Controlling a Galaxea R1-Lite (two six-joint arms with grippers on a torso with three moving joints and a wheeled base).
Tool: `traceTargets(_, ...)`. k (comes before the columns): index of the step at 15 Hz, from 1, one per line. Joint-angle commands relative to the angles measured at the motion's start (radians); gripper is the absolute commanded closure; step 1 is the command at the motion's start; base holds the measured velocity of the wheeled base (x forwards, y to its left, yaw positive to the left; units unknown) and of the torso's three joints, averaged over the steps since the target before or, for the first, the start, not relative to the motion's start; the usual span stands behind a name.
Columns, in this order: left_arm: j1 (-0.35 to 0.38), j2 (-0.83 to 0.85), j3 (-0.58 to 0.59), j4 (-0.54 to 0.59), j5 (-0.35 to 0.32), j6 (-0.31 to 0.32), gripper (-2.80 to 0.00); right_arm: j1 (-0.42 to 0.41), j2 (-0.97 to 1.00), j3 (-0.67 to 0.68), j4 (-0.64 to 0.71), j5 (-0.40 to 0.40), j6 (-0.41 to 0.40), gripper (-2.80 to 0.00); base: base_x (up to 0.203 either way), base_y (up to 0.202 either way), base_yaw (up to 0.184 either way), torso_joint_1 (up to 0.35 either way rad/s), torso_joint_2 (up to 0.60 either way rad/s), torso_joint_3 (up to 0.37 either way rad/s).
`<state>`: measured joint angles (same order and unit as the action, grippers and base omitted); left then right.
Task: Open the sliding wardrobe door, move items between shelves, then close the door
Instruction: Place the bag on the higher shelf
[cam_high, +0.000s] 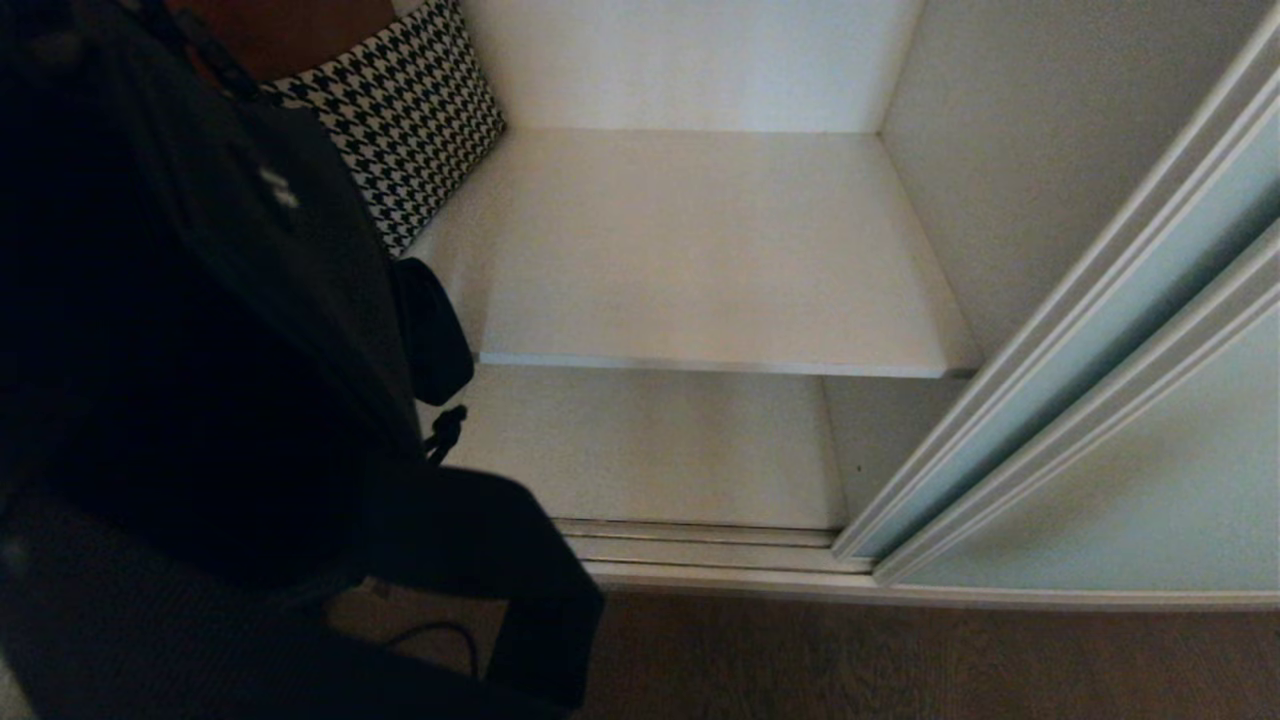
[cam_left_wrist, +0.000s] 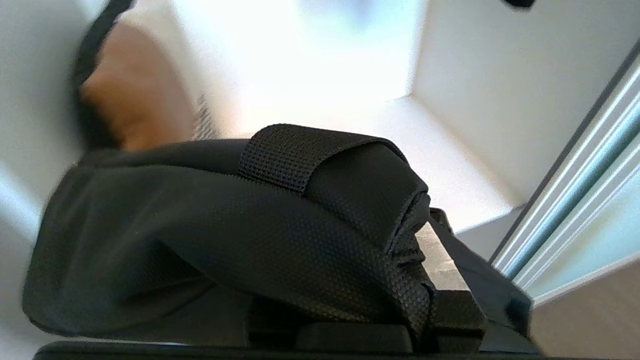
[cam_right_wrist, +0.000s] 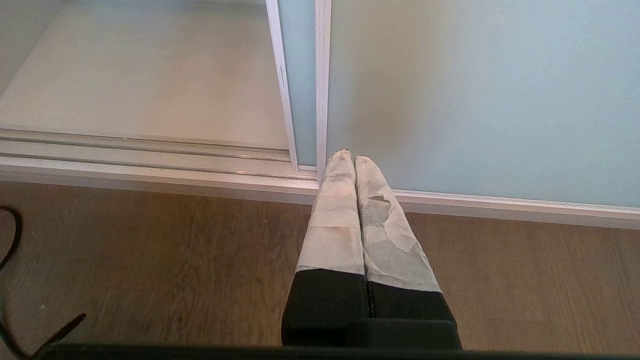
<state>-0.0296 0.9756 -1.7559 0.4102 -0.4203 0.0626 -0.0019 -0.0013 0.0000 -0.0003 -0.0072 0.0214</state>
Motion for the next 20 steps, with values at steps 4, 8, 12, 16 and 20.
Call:
traceTargets(4, -0.084, 0.358, -0.18, -0.136, -0.014, 0.001, 0.0, -0.001, 0.001, 0.0, -0.001, 0.0, 0.0, 0.0, 0.0, 0.0, 0.0, 0.0, 0.0, 0.0)
traceTargets(8, -0.102, 0.515, -0.185, -0.388, -0.007, -0.016, 0.0, -0.001, 0.001, 0.001, -0.001, 0.0, 0.0, 0.0, 0.0, 0.0, 0.0, 0.0, 0.0, 0.0)
traceTargets(12, -0.172, 0.684, -0.186, -0.646, 0.014, -0.023, 0.0, -0.001, 0.001, 0.002, -0.001, 0.0, 0.0, 0.0, 0.0, 0.0, 0.0, 0.0, 0.0, 0.0)
traceTargets(16, -0.199, 0.85, -0.188, -0.814, 0.046, -0.067, 0.0, 0.0, 0.001, 0.002, 0.0, 0.0, 0.0, 0.0, 0.0, 0.0, 0.0, 0.0, 0.0, 0.0)
traceTargets(20, -0.244, 0.946, -0.186, -0.872, 0.061, -0.07, 0.0, -0.001, 0.001, 0.0, 0.0, 0.0, 0.0, 0.0, 0.0, 0.0, 0.0, 0.0, 0.0, 0.0)
